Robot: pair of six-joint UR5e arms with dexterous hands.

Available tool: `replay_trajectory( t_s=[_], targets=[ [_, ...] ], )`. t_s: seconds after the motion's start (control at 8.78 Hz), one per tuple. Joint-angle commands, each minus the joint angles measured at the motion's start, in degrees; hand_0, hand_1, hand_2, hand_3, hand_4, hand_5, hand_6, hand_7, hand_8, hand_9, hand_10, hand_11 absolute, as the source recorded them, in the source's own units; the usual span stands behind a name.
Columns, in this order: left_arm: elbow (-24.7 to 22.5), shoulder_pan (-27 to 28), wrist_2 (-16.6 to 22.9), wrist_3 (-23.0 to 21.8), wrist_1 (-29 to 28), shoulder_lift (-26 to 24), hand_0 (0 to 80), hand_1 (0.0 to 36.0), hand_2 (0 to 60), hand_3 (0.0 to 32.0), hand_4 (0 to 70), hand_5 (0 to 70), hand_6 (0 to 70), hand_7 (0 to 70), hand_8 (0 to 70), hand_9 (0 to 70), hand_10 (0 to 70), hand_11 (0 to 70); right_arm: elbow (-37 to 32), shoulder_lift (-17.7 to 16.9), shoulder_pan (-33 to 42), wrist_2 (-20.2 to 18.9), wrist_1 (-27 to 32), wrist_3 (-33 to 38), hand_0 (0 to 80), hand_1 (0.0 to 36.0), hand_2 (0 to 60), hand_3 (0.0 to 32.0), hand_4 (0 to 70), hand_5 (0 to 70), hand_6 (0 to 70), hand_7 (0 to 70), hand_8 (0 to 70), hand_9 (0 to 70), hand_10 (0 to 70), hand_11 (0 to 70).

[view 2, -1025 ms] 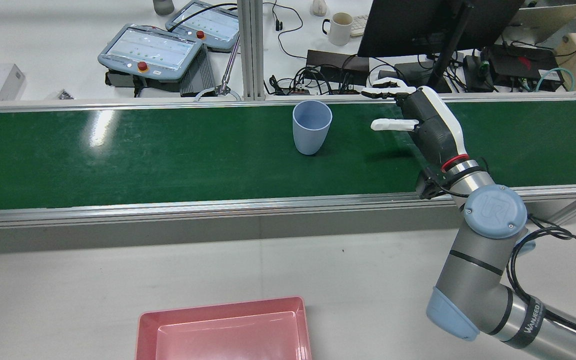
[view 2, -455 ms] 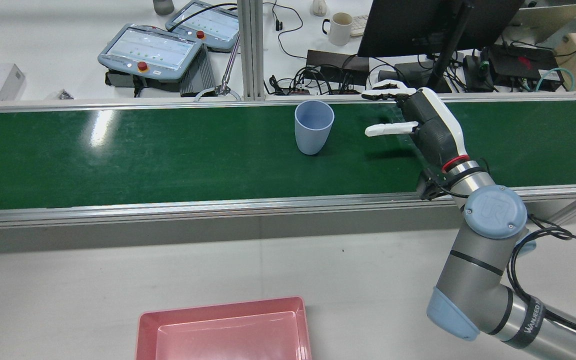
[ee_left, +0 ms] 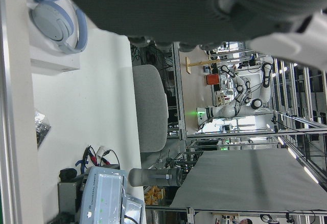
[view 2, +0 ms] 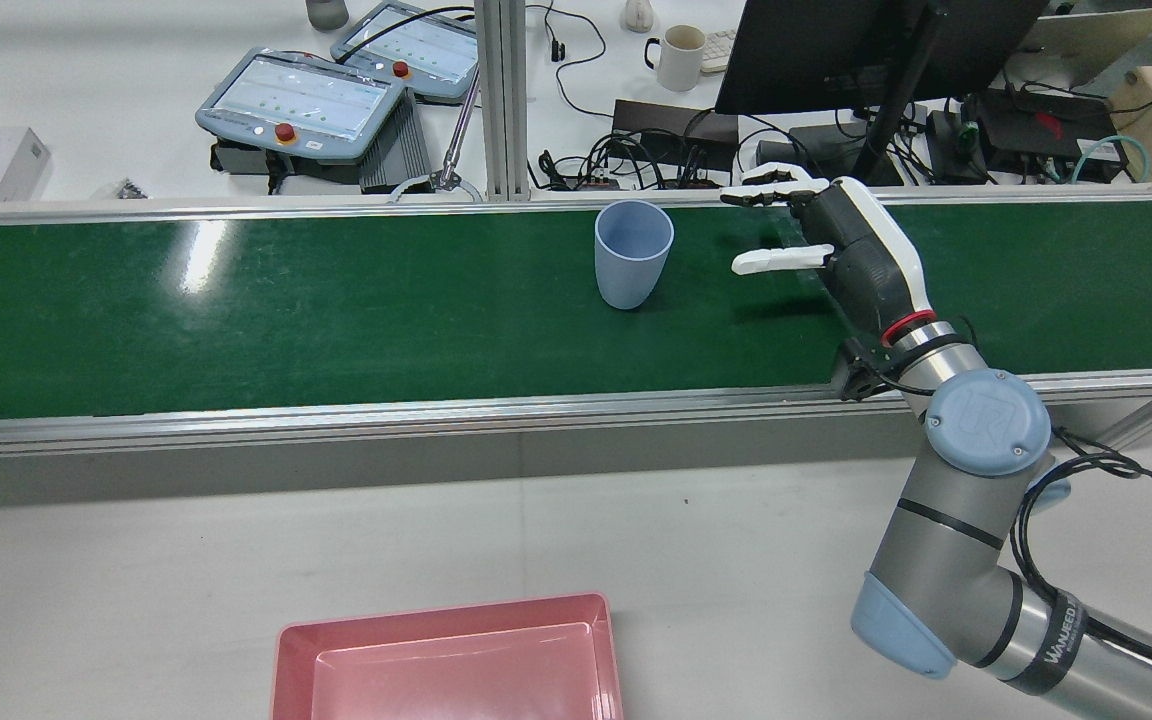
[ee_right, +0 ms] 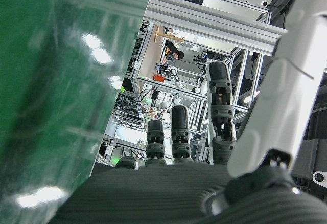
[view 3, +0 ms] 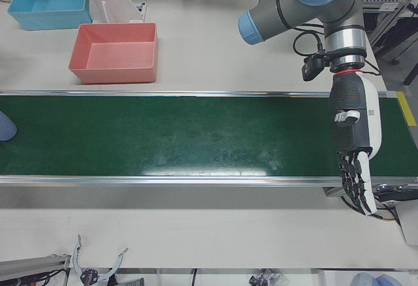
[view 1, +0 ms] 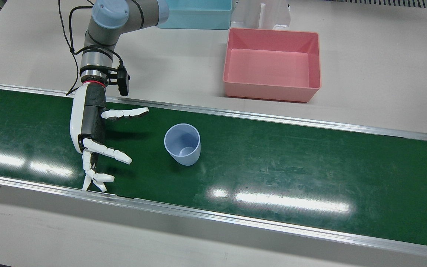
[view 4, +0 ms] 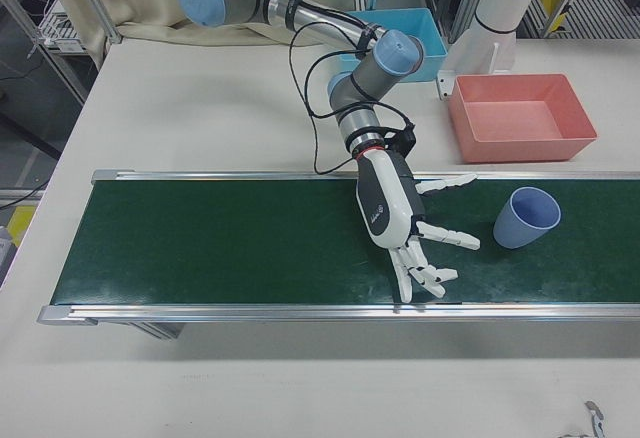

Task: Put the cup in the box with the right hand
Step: 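Move the open right hand toward the light blue cup on the belt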

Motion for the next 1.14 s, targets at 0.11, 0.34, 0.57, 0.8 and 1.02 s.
replay_trajectory(
  t_s=[0.11,0.34,0.57,0.8,1.02],
  targets=[
    [0.00,0.00,0.00,0.00,0.00,0.00,0.0,0.0,0.0,0.0,0.0,0.0,0.0,0.0,0.0,0.0,0.0,0.0,-0.05,0.19,0.01,0.09,0.00,-0.26,50.4,12.5,0.0,4.4,39.9,3.0,7.3,43.5,10.0,19.1,0.0,0.3],
    [0.00,0.00,0.00,0.09,0.00,0.00,0.0,0.0,0.0,0.0,0.0,0.0,0.0,0.0,0.0,0.0,0.0,0.0,-0.05,0.80,0.01,0.09,0.09,-1.57,50.7,12.6,0.0,4.4,39.8,3.1,7.3,43.6,10.1,19.2,0.0,0.3],
    [0.08,0.00,0.00,0.00,0.00,0.00,0.0,0.0,0.0,0.0,0.0,0.0,0.0,0.0,0.0,0.0,0.0,0.0,-0.14,1.59,-0.08,0.00,0.09,-3.15,50.5,12.1,0.0,4.0,42.1,2.9,7.5,44.4,10.2,19.5,0.3,0.7],
    [0.09,0.00,0.00,0.00,0.00,0.00,0.0,0.0,0.0,0.0,0.0,0.0,0.0,0.0,0.0,0.0,0.0,0.0,-1.70,2.73,-0.08,-0.26,0.09,-3.33,50.3,12.0,0.0,4.0,42.0,2.9,7.4,44.0,10.1,19.2,0.1,0.5],
    [0.00,0.00,0.00,0.00,0.00,0.00,0.0,0.0,0.0,0.0,0.0,0.0,0.0,0.0,0.0,0.0,0.0,0.0,-2.77,3.35,-0.08,-0.26,0.18,-3.33,49.9,11.5,0.0,5.2,38.6,2.9,7.1,42.6,10.0,18.9,0.4,1.0]
  ],
)
